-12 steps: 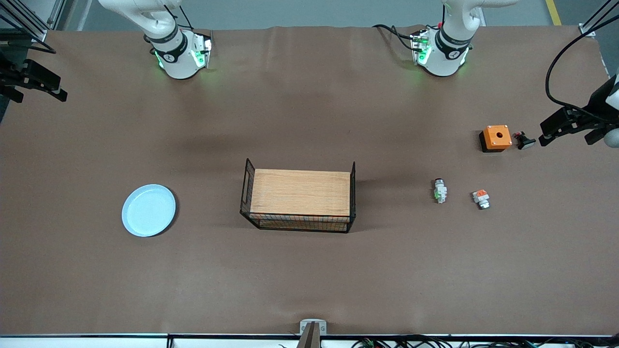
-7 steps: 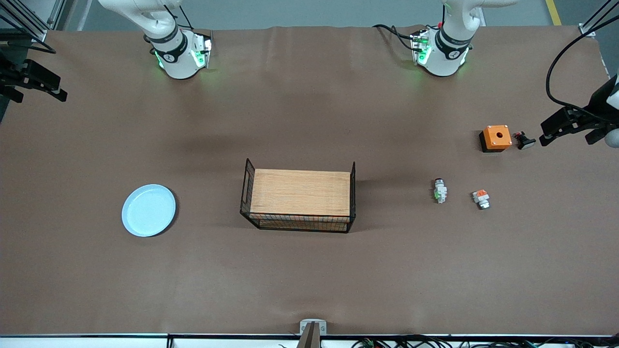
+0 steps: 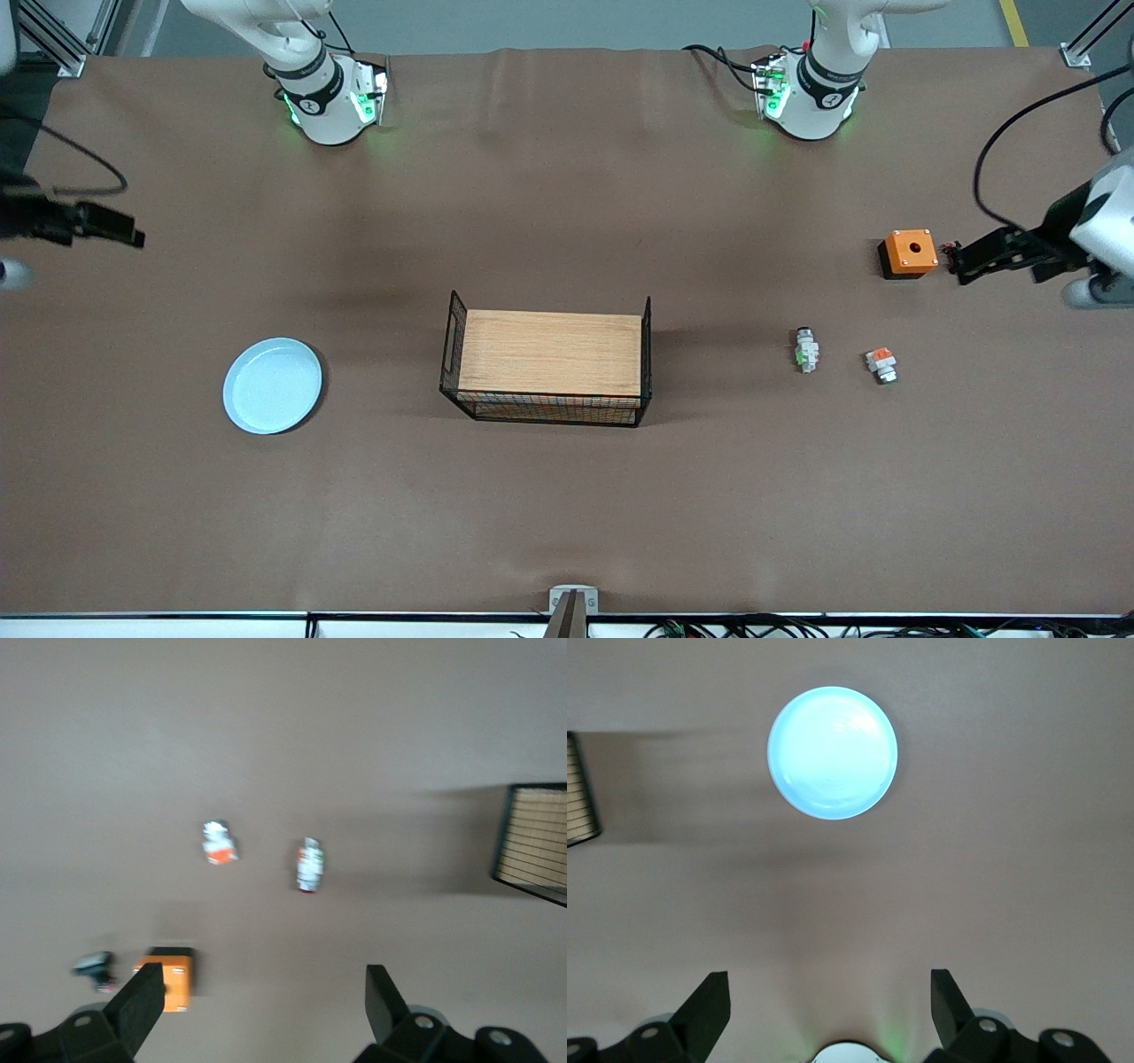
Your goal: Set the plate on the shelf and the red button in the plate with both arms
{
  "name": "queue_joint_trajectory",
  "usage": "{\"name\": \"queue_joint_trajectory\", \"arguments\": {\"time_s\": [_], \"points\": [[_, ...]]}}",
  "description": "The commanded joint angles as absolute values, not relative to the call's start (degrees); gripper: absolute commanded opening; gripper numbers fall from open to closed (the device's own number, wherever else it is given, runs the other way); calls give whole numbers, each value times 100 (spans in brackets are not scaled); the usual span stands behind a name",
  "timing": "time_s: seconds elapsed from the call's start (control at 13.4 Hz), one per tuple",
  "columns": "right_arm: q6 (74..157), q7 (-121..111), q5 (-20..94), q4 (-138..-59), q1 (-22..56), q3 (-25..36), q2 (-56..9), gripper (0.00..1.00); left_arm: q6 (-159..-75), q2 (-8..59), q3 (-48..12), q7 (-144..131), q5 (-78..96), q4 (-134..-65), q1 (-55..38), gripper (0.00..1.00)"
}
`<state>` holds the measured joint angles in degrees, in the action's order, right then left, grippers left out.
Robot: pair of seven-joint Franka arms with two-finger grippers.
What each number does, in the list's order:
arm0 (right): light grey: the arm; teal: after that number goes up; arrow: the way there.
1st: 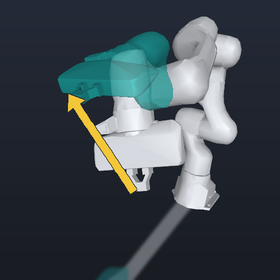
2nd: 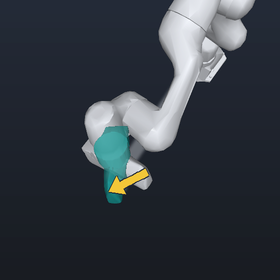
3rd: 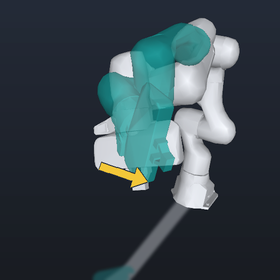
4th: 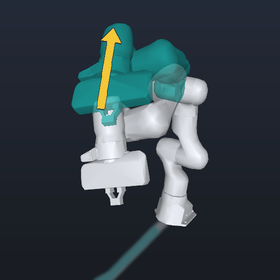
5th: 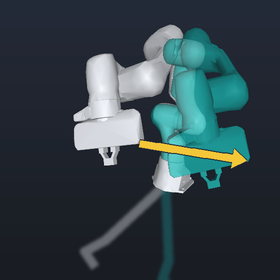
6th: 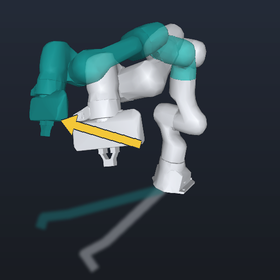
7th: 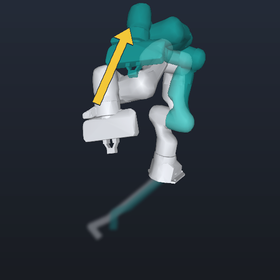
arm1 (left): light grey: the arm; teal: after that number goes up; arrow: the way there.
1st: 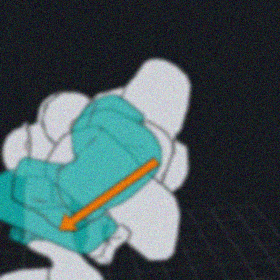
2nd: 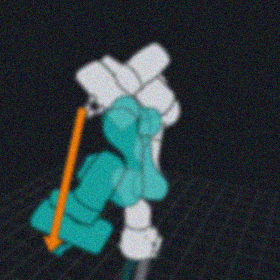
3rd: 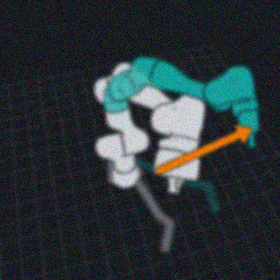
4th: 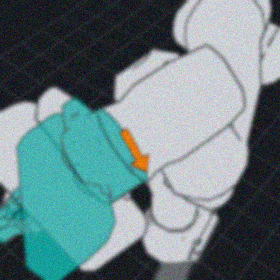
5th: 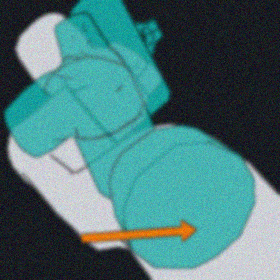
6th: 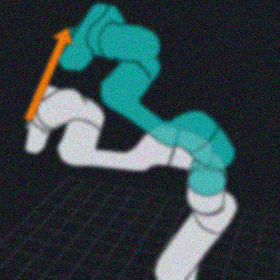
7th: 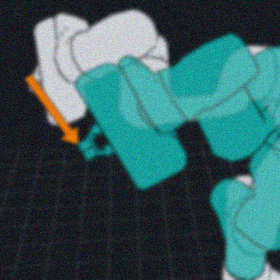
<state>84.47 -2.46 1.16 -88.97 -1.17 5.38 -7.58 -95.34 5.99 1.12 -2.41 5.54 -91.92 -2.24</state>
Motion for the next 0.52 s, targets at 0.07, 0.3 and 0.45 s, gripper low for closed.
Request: {"name": "queue_joint_trajectory", "arguments": {"time_s": [0.07, 0.3, 0.45], "points": [[9058, -299, 70, -8674, -334, 501, -1502, 100, -9719, 1036, 106, -308, 844, -9403, -281, 100], [10253, -561, 79, -9060, -334, 492, -1854, 100, -10421, 1142, 105, -421, 835, -10017, -456, 100], [11018, -729, 97, -9315, -456, 492, -2082, 100, -11045, 1186, 105, -623, 800, -10535, -623, 100]]}}
